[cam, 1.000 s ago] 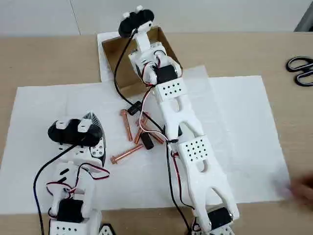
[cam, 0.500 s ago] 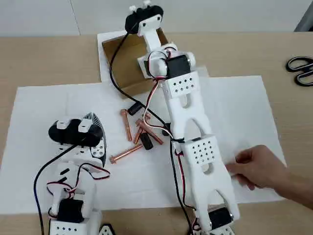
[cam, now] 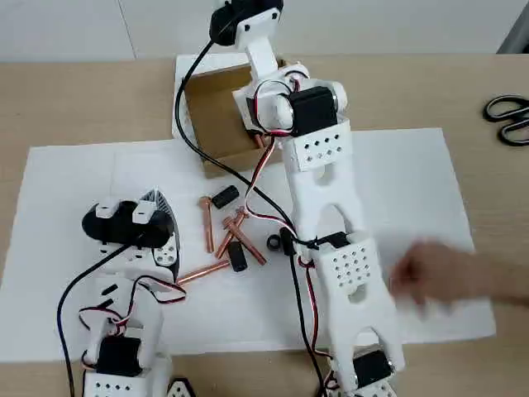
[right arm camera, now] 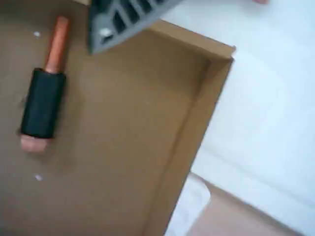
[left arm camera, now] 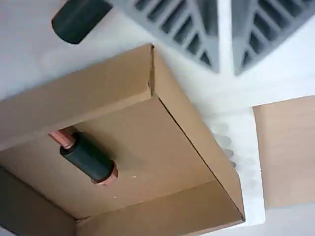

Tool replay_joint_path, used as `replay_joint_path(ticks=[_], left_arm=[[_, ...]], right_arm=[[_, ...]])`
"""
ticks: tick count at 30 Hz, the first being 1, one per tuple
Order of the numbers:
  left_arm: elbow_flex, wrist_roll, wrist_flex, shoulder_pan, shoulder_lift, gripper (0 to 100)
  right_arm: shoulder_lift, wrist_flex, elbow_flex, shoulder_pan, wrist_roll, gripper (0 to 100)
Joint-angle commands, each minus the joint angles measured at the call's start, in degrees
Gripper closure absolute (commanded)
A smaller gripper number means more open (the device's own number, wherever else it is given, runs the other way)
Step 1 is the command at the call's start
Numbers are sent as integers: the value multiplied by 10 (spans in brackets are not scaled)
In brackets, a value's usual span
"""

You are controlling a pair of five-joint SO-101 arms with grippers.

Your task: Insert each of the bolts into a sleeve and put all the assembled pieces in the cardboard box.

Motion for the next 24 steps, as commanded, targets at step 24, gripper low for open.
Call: replay_joint_path(ticks=[24], left_arm=[[22,4,-2,4,-8,994]], right_arm=[[-341,4,400,-51,-20,808]])
